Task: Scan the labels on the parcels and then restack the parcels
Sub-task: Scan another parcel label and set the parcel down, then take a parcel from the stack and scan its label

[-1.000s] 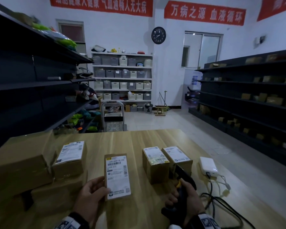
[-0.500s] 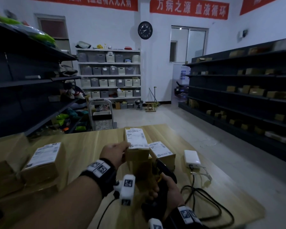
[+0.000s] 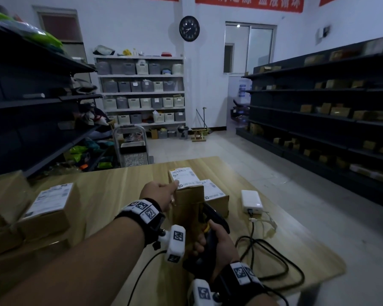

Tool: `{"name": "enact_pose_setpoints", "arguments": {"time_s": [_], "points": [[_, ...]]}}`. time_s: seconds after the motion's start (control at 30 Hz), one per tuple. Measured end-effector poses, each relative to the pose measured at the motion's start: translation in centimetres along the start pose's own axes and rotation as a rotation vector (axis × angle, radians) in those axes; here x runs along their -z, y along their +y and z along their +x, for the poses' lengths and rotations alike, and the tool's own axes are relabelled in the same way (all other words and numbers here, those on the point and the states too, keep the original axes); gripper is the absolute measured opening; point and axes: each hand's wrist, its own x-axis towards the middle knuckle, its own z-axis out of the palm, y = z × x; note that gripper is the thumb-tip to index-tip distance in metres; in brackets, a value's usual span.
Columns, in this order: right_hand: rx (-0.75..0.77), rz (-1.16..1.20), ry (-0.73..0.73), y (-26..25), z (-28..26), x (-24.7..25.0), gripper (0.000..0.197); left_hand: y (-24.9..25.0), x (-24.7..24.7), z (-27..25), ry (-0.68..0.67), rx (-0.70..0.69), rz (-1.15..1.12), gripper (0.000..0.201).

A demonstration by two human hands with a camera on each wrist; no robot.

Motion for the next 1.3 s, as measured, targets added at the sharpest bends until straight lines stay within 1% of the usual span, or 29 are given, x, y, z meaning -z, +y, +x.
{"name": "enact_pose_setpoints", "arguments": {"time_s": [0.1,0.2,0.33,0.47,0.53,0.6,0.73,0.83,0.9,0.97,1.03,1.1,1.17,1.23,1.3], "points": [[0.010,-0.023,0.019,0.1,0.2,0.1,0.059,-0.3,0.4,-0.2,-0.025,-0.032,0.038,0.041],[0.031,-0.009,0.014,0.1,-0.3,-0.2,0.059,-0.9,1.0,-0.4,-0.023,-0.068,0.033,0.040],[0.066,0.071,0.029,0.3,-0.8,-0.7,0.053,-2.2,2.0,-2.1,0.025,-0.065,-0.067,0.029],[0.080,0.089,0.035,0.6,-0.5,-0.5,0.048,-3.9,4.0,-3.7,0.075,-0.065,-0.133,0.024],[0.093,0.102,0.033,0.6,-0.6,-0.7,0.046,-4.6,5.4,-4.6,0.113,-0.085,-0.144,0.023],[0.104,0.115,0.037,0.7,-1.0,-1.1,0.044,-4.7,6.8,-5.9,0.160,-0.140,-0.123,0.019],[0.138,0.107,0.075,0.9,-1.1,-1.4,0.038,-3.7,9.9,-9.2,0.255,-0.332,0.104,0.015],[0.155,0.091,0.108,1.4,-1.2,-1.6,0.033,-2.7,12.2,-10.8,0.328,-0.398,0.205,0.019],[0.169,0.066,0.139,1.7,-1.2,-1.6,0.030,-2.3,14.1,-10.9,0.407,-0.409,0.325,0.026],[0.190,0.049,0.168,2.0,-1.2,-1.6,0.028,-1.9,16.0,-10.8,0.468,-0.383,0.525,0.042],[0.207,0.036,0.198,2.3,-1.3,-1.5,0.026,-1.7,17.8,-10.5,0.475,-0.303,0.750,0.061],[0.211,0.032,0.205,2.4,-1.3,-1.4,0.027,-2.0,18.8,-10.2,0.422,-0.212,0.965,0.080],[0.213,0.032,0.208,2.4,-1.4,-1.4,0.029,-2.5,19.3,-10.0,0.353,-0.138,1.129,0.094],[0.218,0.012,0.221,2.4,-1.5,-1.7,0.034,-3.1,19.5,-9.8,0.327,-0.125,1.226,0.098],[0.216,-0.005,0.229,2.3,-1.4,-2.2,0.037,-3.5,19.7,-9.6,0.339,-0.133,1.254,0.100]]}}
